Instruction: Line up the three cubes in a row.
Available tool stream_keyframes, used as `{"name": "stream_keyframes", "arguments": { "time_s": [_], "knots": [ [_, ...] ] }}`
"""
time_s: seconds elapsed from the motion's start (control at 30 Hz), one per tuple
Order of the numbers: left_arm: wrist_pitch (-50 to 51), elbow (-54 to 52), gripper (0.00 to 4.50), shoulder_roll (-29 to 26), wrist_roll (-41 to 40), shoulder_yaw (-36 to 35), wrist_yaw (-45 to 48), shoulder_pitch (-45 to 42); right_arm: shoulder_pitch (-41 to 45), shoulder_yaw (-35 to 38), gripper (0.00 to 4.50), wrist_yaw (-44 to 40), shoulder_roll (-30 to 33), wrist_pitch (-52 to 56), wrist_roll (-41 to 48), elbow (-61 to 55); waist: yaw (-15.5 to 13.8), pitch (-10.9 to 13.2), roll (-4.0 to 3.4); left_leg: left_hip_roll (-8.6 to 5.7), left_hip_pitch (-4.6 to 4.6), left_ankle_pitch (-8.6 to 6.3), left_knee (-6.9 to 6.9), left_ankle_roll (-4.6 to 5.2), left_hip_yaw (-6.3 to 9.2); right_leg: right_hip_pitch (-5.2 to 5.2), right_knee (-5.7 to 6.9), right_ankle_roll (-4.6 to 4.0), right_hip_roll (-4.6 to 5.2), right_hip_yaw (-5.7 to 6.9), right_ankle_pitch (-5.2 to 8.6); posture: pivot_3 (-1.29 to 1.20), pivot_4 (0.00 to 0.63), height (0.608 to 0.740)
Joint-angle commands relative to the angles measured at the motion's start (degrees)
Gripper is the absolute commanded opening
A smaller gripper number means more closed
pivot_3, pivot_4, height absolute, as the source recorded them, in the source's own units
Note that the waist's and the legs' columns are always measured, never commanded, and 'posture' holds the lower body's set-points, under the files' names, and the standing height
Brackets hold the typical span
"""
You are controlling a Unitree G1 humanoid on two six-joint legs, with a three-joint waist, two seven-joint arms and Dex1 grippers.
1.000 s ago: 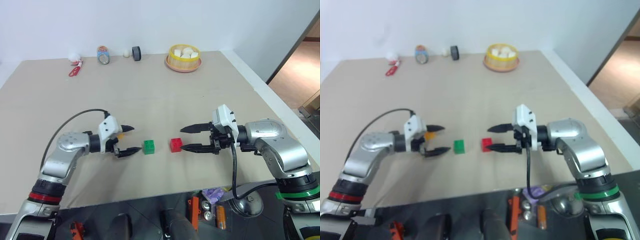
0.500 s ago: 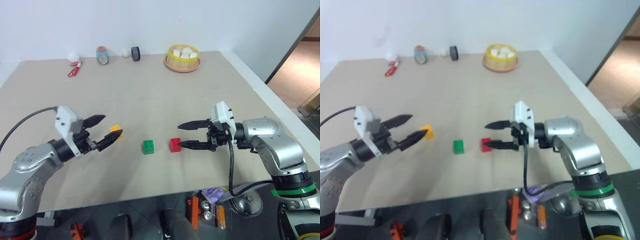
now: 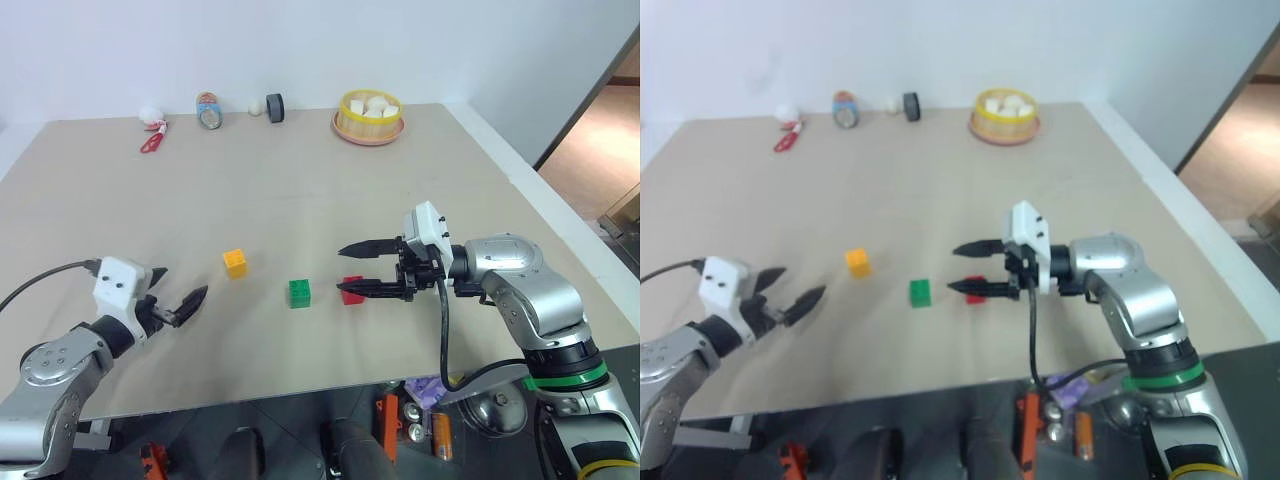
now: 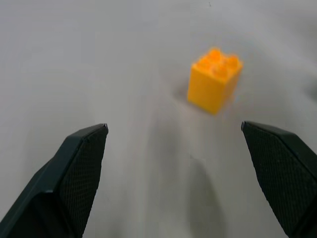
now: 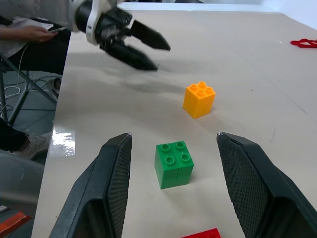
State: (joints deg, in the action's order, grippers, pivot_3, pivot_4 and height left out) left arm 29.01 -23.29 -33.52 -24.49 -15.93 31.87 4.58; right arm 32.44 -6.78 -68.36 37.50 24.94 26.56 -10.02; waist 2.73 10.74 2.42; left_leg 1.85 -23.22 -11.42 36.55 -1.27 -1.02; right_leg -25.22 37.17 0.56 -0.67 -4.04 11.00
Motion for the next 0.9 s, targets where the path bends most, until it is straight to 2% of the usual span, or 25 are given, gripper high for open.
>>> {"name": "stream_keyframes", "arguments": {
  "time_s": [0.03,0.17,0.47,0.9],
  "knots": [
    [-7.25,5.57,4.46,-2.89,3.67,3.71,6.05,-2.50,0.16,0.94,2.79,0.65,0.33,0.26,0.72,-3.10,-0.02,0.00,0.00,0.01,-0.01,0.00,0.00,0.00,0.00,-0.01,0.00,0.00,0.00,0.00,0.00,0.00,0.150,0.740],
    [-10.67,13.59,4.46,-4.43,5.48,6.83,10.41,-8.40,-0.09,1.06,2.79,1.33,0.39,0.66,0.77,-3.75,-0.04,0.00,0.00,0.02,-0.05,0.00,-0.01,0.00,-0.01,-0.04,0.00,-0.01,-0.01,0.02,0.01,0.00,0.150,0.740],
    [-14.48,28.04,4.46,-3.01,7.57,10.73,14.70,-20.68,-1.07,1.60,2.79,2.79,0.73,1.83,1.35,-5.70,0.01,0.00,0.00,0.02,-0.10,-0.02,-0.05,0.00,-0.03,-0.07,-0.01,0.17,0.01,0.01,-0.10,0.00,0.150,0.740],
    [-13.70,36.72,4.46,-0.84,7.68,14.46,20.49,-28.14,-1.37,2.63,2.79,3.72,1.49,2.66,1.86,-6.38,-0.02,0.00,0.01,0.02,-0.11,-0.01,-0.05,0.01,-0.02,-0.06,-0.01,0.23,0.00,0.03,-0.13,0.00,0.150,0.740]
  ]
}}
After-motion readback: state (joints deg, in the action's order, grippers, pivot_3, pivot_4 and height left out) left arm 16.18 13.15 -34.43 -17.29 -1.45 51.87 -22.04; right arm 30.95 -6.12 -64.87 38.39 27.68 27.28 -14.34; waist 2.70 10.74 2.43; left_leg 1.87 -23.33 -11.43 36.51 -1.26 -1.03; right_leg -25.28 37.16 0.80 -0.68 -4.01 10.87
